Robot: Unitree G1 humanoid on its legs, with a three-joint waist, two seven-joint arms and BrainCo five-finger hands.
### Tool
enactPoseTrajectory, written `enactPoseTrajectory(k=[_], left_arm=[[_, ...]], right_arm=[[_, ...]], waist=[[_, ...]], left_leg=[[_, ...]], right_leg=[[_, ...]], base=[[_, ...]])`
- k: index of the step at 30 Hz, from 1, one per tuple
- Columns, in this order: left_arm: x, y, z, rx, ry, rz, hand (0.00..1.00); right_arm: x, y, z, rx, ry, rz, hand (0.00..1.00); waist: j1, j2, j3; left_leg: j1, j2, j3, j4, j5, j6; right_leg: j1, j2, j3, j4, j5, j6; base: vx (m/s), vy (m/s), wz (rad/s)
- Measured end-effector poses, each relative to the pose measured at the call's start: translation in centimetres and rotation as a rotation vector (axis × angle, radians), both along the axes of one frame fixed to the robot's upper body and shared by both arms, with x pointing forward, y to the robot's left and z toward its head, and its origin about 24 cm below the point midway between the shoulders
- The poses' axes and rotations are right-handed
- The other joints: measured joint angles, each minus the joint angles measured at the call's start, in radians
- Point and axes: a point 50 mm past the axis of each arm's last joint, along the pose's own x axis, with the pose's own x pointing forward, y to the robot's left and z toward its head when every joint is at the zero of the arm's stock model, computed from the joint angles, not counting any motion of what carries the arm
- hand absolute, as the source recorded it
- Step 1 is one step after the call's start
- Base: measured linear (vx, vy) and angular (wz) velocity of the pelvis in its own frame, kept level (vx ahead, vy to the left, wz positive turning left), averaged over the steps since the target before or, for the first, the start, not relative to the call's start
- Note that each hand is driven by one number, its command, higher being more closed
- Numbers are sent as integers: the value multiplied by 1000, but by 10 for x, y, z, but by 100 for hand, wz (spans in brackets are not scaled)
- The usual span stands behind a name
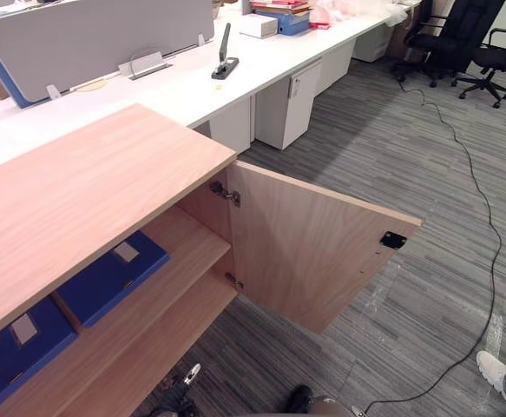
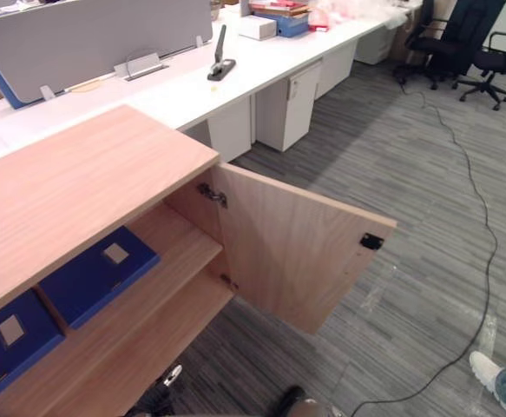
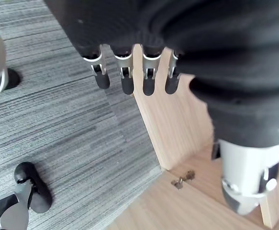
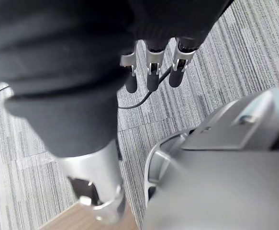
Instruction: Walk over to the cabinet, pick up the folder, carry it to the office cabinet, place the folder inside the office cabinet, then close the office cabinet door
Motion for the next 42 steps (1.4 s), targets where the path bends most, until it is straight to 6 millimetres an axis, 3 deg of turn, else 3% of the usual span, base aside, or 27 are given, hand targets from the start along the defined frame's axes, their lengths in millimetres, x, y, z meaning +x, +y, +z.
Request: enactPoseTrajectory(k=[4, 7, 9, 11, 15, 16, 17, 18, 19, 20, 24, 29, 31, 32, 33, 35, 37, 42], left_arm=[[4, -3, 1, 4, -7, -42, 0], [1, 1, 0, 13, 0, -42, 0], [-3, 6, -1, 25, 14, -40, 0], [-18, 15, -4, 46, 59, -43, 0], [-27, 27, -4, 76, 79, -34, 0], [-27, 29, -3, 83, 80, -36, 0], [-27, 30, -3, 86, 77, -39, 0], [-27, 30, -3, 87, 75, -40, 0], [-26, 31, -2, 83, 66, -25, 0], [-26, 31, -2, 84, 67, -29, 0], [-25, 36, -2, 92, 61, -31, 0], [-30, 42, -2, 107, 78, -37, 0], [-27, 46, 0, 118, 66, -40, 0], [-28, 44, 0, 119, 59, -49, 0], [-29, 37, -2, 103, 65, -64, 0], [-31, 40, -2, 111, 75, -69, 0], [-34, 44, -1, 121, 81, -74, 0], [-40, 49, -2, 132, 99, -76, 0]], right_arm=[[12, -1, 2, -8, -26, -1, 0], [33, -15, 9, -54, -86, -36, 0], [52, -34, 20, -112, -149, -57, 0], [80, -68, 42, -236, -237, -51, 0], [123, -110, 86, -410, -387, -48, 0], [133, -116, 95, -435, -418, -49, 0], [142, -125, 106, -467, -444, -53, 0], [152, -126, 114, -477, -474, -52, 0], [165, -125, 121, -478, -513, -50, 0], [175, -123, 127, -478, -540, -39, 0], [185, -133, 143, -518, -575, -28, 0], [215, -126, 165, -561, -633, 129, 0], [226, -122, 174, -581, -665, 186, 0], [230, -123, 181, -614, -672, 228, 0], [235, -124, 192, -661, -691, 288, 0], [243, -114, 197, -673, -721, 379, 0], [250, -105, 203, -687, -747, 459, 0], [256, -98, 209, -716, -756, 551, 0]], waist=[[0, -1, 1], [-1, -1, 1], [-3, -1, 1], [-10, 1, 0], [-14, -11, 6], [-10, -25, 14], [-7, -24, 14], [-6, -22, 15], [2, -21, 18], [-4, -19, 12], [-13, -23, 20], [-18, -15, 27], [-9, -39, 46], [-4, -24, 41], [-3, 13, 39], [-5, 11, 44], [-4, -7, 55], [-20, -18, 62]], left_leg=[[7, -11, -28, -27, 4, -1], [13, -20, -30, -31, 12, -3], [11, -26, -33, -30, 15, -5], [9, -28, -38, -23, 16, -5], [-49, -25, -101, 97, 26, -4], [-66, -26, -135, 114, -13, 4], [-65, -51, -182, 2, -77, 9], [-76, -62, -200, -92, -66, 12], [-87, -59, -213, -137, 20, 11], [-80, -70, -202, -136, 30, -2], [-76, -98, -214, -135, 29, -2], [-100, -102, -229, -57, 29, -2], [-154, -102, -250, 75, 19, 2], [-148, -112, -260, -27, 5, 19], [-139, -96, -264, -98, 39, 18], [-139, -110, -263, -117, 45, 19], [-140, -113, -264, -118, 46, 19], [-142, -112, -266, -127, 56, 14]], right_leg=[[5, 3, 0, -15, 14, 5], [17, 6, 3, -37, 31, 9], [17, 8, 8, -53, 41, 9], [19, 15, 17, -71, 50, 11], [28, 4, 39, -124, 75, 10], [42, -5, 46, -152, 86, 8], [57, -1, 55, -183, 104, 12], [59, 3, 58, -190, 112, 17], [54, 11, 68, -186, 122, 29], [57, 3, 72, -181, 136, 49], [56, -26, 73, -176, 146, 62], [65, -40, 74, -178, 146, 62], [94, -77, 78, -193, 154, 68], [104, -73, 80, -208, 165, 78], [102, -49, 81, -219, 171, 92], [97, -59, 86, -222, 178, 99], [99, -58, 86, -231, 185, 99], [91, -53, 84, -241, 189, 98]], base=[[-4, 26, 1], [-10, 11, -2], [-36, 41, -9], [-29, 36, -11], [-5, 7, -6], [-48, 39, -6], [-88, 59, -9], [-171, 100, -29], [-154, 79, -29], [-111, 68, -22], [12, 56, 4], [11, 25, -2], [-69, 54, 8], [-156, 86, -9], [-158, 113, -21], [-51, 79, -7], [-18, 21, 2], [-2, 1, -1]])
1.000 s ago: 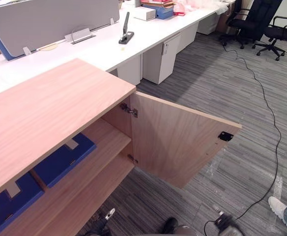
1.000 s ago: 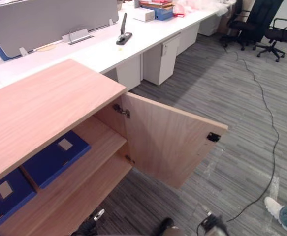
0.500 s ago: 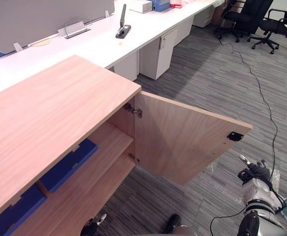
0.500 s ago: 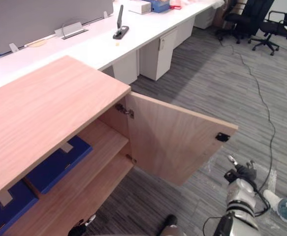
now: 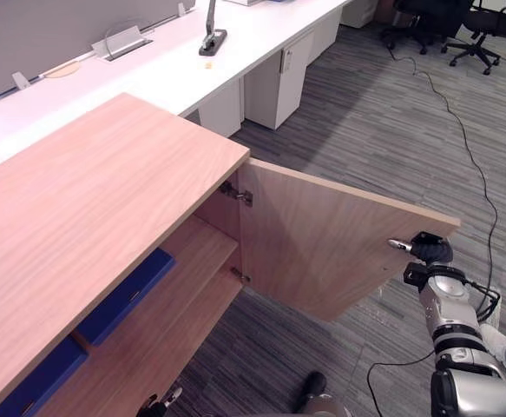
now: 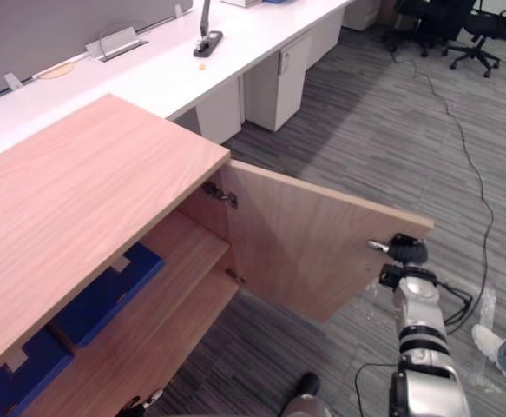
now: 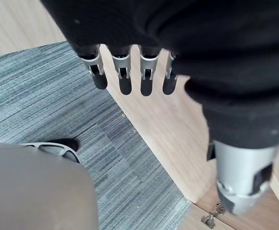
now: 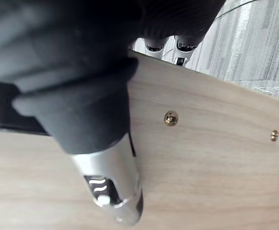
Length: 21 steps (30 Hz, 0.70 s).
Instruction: Walk over to the cabinet, pick up the folder, carry it to the office cabinet, place the folder inside the office cabinet, then close the office cabinet door
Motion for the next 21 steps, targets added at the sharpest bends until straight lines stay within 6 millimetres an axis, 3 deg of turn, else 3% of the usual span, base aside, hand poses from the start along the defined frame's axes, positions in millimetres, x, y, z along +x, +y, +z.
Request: enactPoseTrajectory(k=[6, 14, 18, 21], left_arm=[[-2, 2, 0, 4, 6, -5, 0], [-7, 6, -1, -2, 31, -52, 0], [-8, 9, -1, 5, 43, -77, 0], [-4, 13, 0, 20, 39, -104, 0]], right_arm=[[6, 9, 10, -106, 15, 122, 0], [1, 31, 14, -381, 152, 498, 0], [-11, 55, 0, -588, 308, 773, 0], [-27, 88, -19, -668, 404, 1047, 0]], waist=[[-21, -1, 0], [-30, -13, 3], [-30, -26, -6], [-28, -40, -17]], left_leg=[[2, 3, 1, -24, 19, -4], [11, 39, 26, -45, 47, -24], [11, 68, 35, -45, 55, -35], [4, 89, 35, -45, 63, -44]], right_leg=[[0, 15, 0, -18, 10, -7], [-1, 66, 3, -58, 6, -22], [-7, 100, 2, -51, -19, -45], [-25, 109, 0, -14, -47, -60]], base=[[-68, 0, -3], [-84, -41, -12], [-61, -83, -8], [-43, -64, -2]])
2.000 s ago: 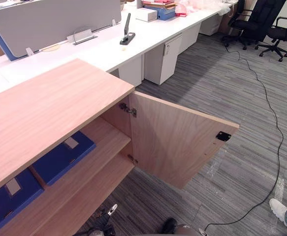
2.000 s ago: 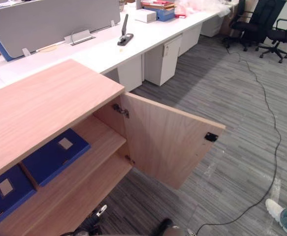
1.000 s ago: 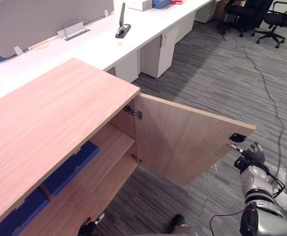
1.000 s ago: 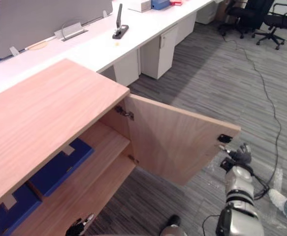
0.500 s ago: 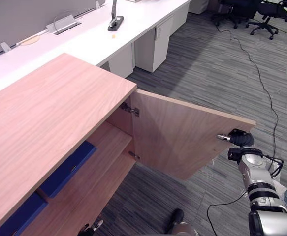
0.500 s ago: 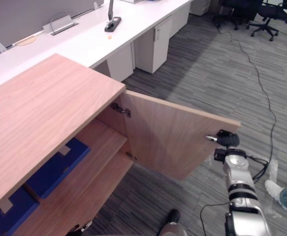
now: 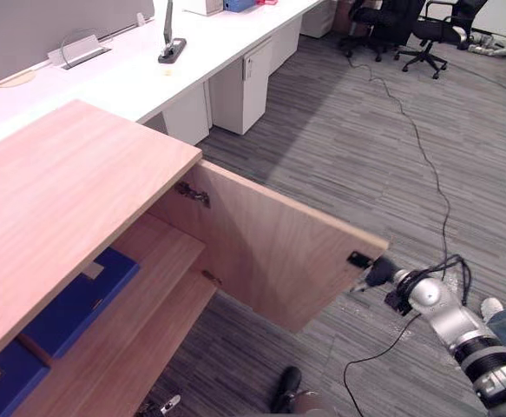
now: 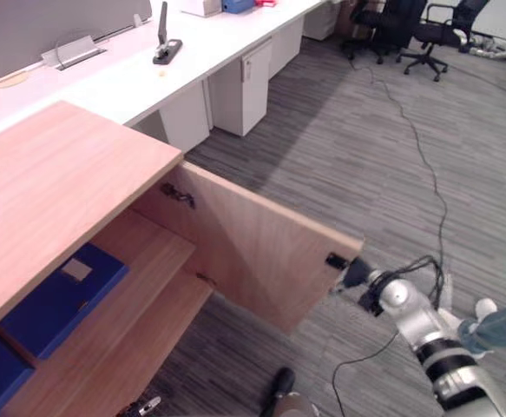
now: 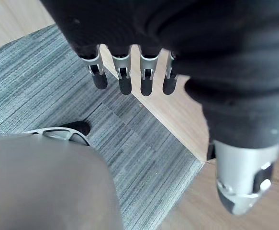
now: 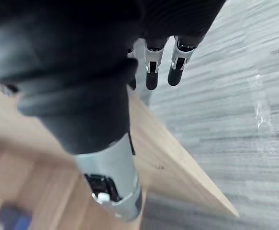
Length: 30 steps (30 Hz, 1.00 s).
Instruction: Walk over to the cabinet, pick up the folder, carry it to the office cabinet, place the folder inside the office cabinet, then close the office cabinet door
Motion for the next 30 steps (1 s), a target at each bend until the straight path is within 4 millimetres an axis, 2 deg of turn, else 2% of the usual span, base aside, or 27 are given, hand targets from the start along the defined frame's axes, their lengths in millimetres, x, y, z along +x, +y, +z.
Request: enactPoseTrajectory(k=[1, 4, 7, 8, 12, 17, 19, 24, 26, 27, 28, 30], left_arm=[[0, 1, 0, 2, 2, 2, 0], [2, 2, -1, -2, 11, 27, 0], [10, 2, 0, -4, -10, 25, 0], [15, 0, 1, -7, -22, 26, 0], [16, -1, 1, -15, -37, 62, 0], [16, 4, 2, -6, -55, 123, 0], [9, 8, 2, -1, -52, 171, 0], [-8, 16, 1, 13, -27, 278, 0], [-12, 16, 1, 24, -17, 301, 0], [-13, 17, 1, 29, -14, 303, 0], [-15, 18, 1, 37, -10, 308, 0], [-16, 18, 1, 42, -10, 316, 0]], right_arm=[[-11, 12, -10, -10, 55, 86, 0], [-29, 48, -21, -11, 122, 307, 0], [-40, 70, -31, 26, 166, 386, 0], [-46, 82, -36, 39, 186, 444, 0], [-64, 115, -45, 72, 218, 579, 0], [-74, 138, -50, 66, 222, 687, 0], [-77, 151, -54, 37, 225, 751, 0], [-72, 178, -59, 14, 207, 811, 0], [-69, 187, -64, 10, 197, 796, 0], [-69, 190, -65, 17, 192, 786, 0], [-66, 195, -67, 25, 193, 774, 0], [-63, 194, -73, 27, 206, 717, 0]], waist=[[2, -5, -17], [7, -15, -28], [31, -24, -35], [51, -26, -35], [76, -37, -38], [109, -72, -47], [133, -92, -46], [175, -127, -55], [197, -130, -54], [202, -131, -56], [213, -136, -57], [214, -136, -55]], left_leg=[[-9, 2, -1, -1, 7, 1], [-10, 3, -1, 1, 13, 2], [-25, -6, -9, 6, 19, 5], [-24, -15, -16, 4, 24, 8], [-28, -37, -56, 4, 31, 18], [-59, -67, -125, 1, 39, 32], [-63, -82, -171, 0, 50, 45], [-96, -114, -283, 0, 55, 56], [-108, -125, -346, 0, 63, 65], [-114, -128, -363, 0, 66, 69], [-131, -133, -404, -1, 74, 71], [-148, -136, -479, -4, 96, 73]], right_leg=[[-19, -2, 0, 22, -9, -4], [-32, -12, 0, 56, -22, -15], [-52, -34, 0, 88, -31, -16], [-55, -46, -3, 102, -34, -17], [-51, -90, -29, 144, -44, -10], [-43, -152, -84, 182, -49, -4], [-24, -183, -126, 196, -52, 1], [26, -249, -233, 227, -61, 16], [55, -269, -257, 239, -61, 17], [58, -271, -249, 240, -60, 18], [55, -269, -194, 239, -60, 18], [47, -239, -5, 221, -66, 15]], base=[[-9, -39, 0], [-13, -17, 1], [-31, 3, 9], [-23, 11, 16], [-17, 33, 28], [-2, 43, 44], [36, 31, 59], [25, 19, 69], [51, 29, 91], [44, 27, 85], [67, 26, 104], [89, 13, 119]])
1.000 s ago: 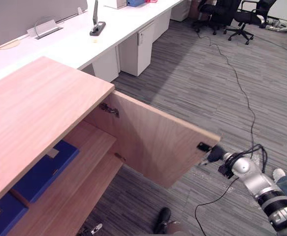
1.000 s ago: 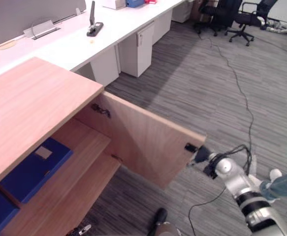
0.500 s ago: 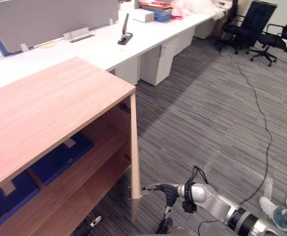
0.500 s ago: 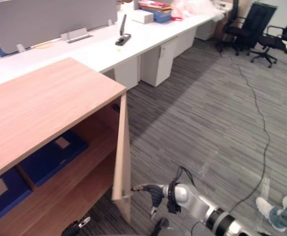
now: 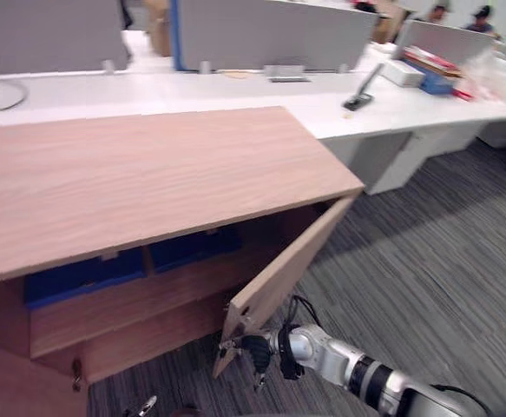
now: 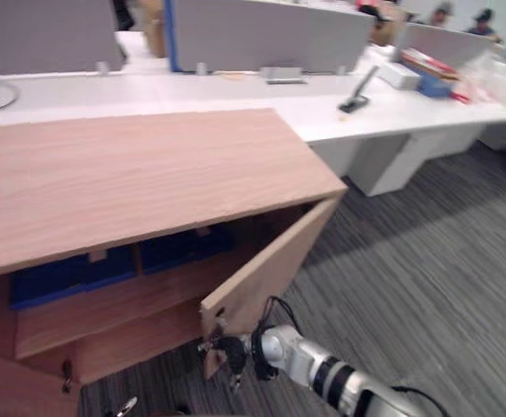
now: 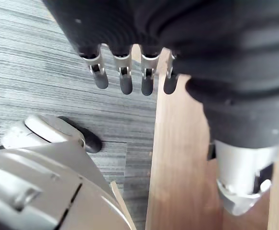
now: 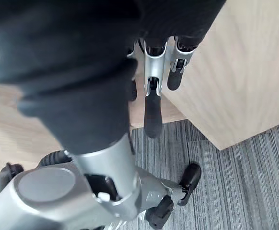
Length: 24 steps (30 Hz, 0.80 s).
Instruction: Walk over to the cabinet, pick up the folder, carry it to the office cabinet, place the folder inside the office cabinet, then close the office cabinet door
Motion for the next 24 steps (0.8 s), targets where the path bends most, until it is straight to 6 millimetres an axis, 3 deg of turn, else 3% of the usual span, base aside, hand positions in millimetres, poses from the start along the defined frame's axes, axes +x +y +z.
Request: enactPoseTrajectory(k=[2, 3, 4, 5, 7, 10, 15, 19, 20, 21, 22, 23, 24], left_arm=[[3, -1, 0, 12, 1, -32, 0], [4, -1, 1, 16, -1, -37, 0], [8, -2, 1, 17, -8, -50, 0], [10, -7, 0, 8, -13, -51, 0], [10, -11, -1, -1, -17, -40, 0], [6, -17, -3, -19, -16, -19, 0], [4, -20, -3, -25, -26, -14, 0], [13, -24, -1, -31, -66, -34, 0], [19, -25, 1, -26, -87, -50, 0], [27, -26, 4, -23, -118, -70, 0], [35, -29, 6, -25, -145, -90, 0], [43, -28, 7, -23, -162, -96, 0], [44, -26, 8, -18, -159, -99, 0]], right_arm=[[9, -2, -2, 36, 6, -133, 0], [12, -2, -2, 53, 7, -174, 0], [19, -7, -1, 78, 9, -255, 0], [24, -15, -3, 104, 28, -346, 0], [28, -27, -11, 118, 58, -485, 0], [20, -53, -36, 68, 150, -681, 0], [-28, -79, -80, -60, 344, -880, 0], [-66, -93, -101, -104, 486, -1074, 0], [-73, -98, -105, -109, 512, -1132, 0], [-79, -107, -107, -110, 539, -1211, 0], [-79, -113, -108, -106, 540, -1259, 0], [-76, -117, -107, -83, 539, -1327, 0], [-75, -118, -106, -63, 542, -1361, 0]], waist=[[-8, 4, 4], [-11, 6, 7], [-20, 16, 17], [-17, 35, 32], [-2, 66, 48], [0, 99, 54], [6, 110, 57], [4, 122, 61], [-2, 122, 62], [-5, 122, 67], [-10, 128, 81], [-23, 132, 105], [-37, 127, 115]], left_leg=[[-48, -7, -128, 3, 17, -9], [-61, -10, -166, 6, 21, -13], [-75, -16, -239, 10, 26, -21], [-80, -13, -305, 18, 28, -38], [-87, 2, -374, 20, 36, -68], [-104, 43, -475, -9, 65, -113], [-106, 97, -555, -102, 122, -145], [-131, 80, -552, -101, 164, -156], [-149, 56, -496, -100, 200, -141], [-170, 27, -365, -99, 258, -77], [-176, 15, -218, -96, 265, -14], [-223, 47, 83, 14, 156, 124], [-267, 85, 223, 130, 91, 175]], right_leg=[[-2, 103, 345, -57, -140, 26], [4, 134, 418, -74, -169, 32], [22, 179, 521, -87, -210, 68], [58, 212, 544, -91, -220, 91], [88, 241, 515, -66, -231, 112], [135, 296, 412, -98, -247, 94], [148, 346, 323, -107, -268, 72], [153, 348, 271, -101, -271, 68], [154, 336, 240, -100, -272, 67], [153, 315, 201, -95, -271, 66], [152, 299, 182, -90, -266, 59], [152, 286, 137, -80, -267, 56], [154, 274, 106, -72, -270, 54]], base=[[78, -69, 152], [68, -173, 171], [53, -232, 176], [34, -258, 170], [8, -244, 128], [-48, -240, 101], [-53, -166, 53], [12, -73, 43], [30, 17, 98], [26, 107, 107], [3, 183, 109], [-49, 167, 89], [-91, 128, 99]])
